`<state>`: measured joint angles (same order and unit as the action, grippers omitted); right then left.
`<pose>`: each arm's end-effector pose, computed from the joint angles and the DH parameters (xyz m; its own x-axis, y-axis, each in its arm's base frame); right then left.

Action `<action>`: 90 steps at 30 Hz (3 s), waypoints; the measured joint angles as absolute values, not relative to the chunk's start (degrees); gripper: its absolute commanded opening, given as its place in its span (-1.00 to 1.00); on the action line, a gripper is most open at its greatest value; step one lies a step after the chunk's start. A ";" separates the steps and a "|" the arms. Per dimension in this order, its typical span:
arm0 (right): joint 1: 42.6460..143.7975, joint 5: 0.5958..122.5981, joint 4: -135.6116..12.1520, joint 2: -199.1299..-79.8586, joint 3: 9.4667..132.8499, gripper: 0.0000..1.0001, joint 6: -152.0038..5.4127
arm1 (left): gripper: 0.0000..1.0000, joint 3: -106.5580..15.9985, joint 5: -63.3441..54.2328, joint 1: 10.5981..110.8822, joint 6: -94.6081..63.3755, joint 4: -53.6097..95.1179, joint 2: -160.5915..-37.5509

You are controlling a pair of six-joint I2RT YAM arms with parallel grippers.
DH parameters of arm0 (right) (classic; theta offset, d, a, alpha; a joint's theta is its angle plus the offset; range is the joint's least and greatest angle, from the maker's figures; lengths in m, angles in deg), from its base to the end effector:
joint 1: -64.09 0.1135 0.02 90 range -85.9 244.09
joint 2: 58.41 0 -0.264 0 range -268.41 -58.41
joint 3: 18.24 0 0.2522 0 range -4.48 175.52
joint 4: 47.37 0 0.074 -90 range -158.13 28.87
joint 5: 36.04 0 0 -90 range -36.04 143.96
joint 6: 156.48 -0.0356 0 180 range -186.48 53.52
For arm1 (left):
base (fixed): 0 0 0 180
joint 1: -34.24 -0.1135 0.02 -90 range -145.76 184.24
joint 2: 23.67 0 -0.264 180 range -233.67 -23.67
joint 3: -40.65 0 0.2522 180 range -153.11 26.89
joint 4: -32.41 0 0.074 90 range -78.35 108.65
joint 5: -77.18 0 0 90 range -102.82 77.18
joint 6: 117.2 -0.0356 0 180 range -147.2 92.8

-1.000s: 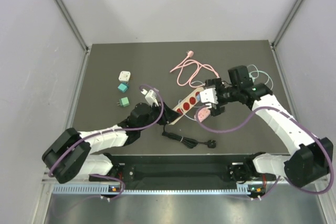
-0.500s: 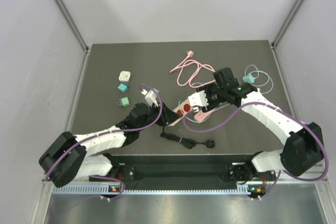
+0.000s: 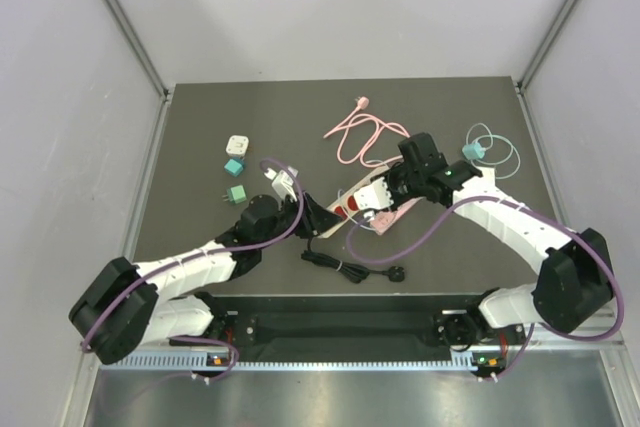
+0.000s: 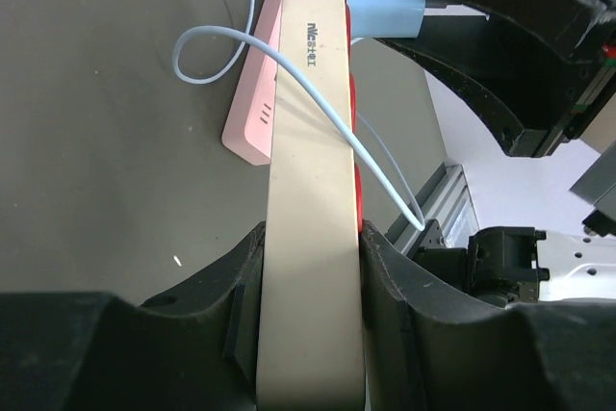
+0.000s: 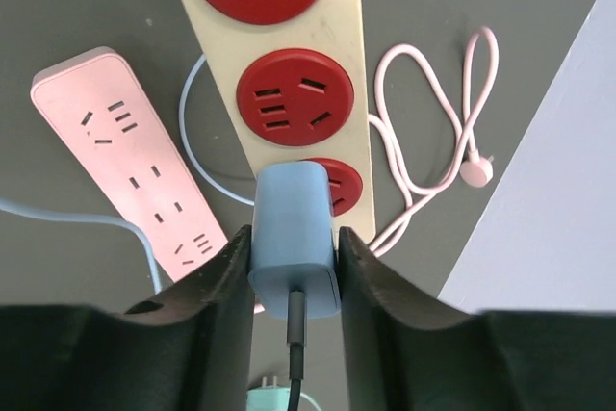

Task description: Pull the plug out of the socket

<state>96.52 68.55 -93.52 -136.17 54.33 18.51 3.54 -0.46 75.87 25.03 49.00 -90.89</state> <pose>0.2340 0.1593 0.2640 0.5917 -0.7662 -0.2505 -0.7135 -0.3532 -0.6051 0.1756 -0.1663 0.2050 -0.7430 -0.3727 -0.5560 0.3546 0.4853 -0.7992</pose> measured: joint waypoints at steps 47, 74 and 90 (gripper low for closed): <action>109.61 43.72 -106.48 -139.47 61.96 -1.00 7.82 | -1.00 -0.42 7.26 72.48 22.15 44.63 -93.53; 109.70 45.31 -109.19 -136.80 65.76 -1.00 7.30 | -1.00 -0.66 9.93 70.84 22.04 48.28 -93.64; 94.77 69.22 -106.17 -130.12 62.85 -1.00 12.52 | -1.00 -2.04 9.77 70.71 21.88 49.70 -94.08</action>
<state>94.77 69.22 -106.17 -130.12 62.85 12.52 -2.04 9.77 70.71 21.88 49.70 -94.08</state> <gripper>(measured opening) 0.331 0.424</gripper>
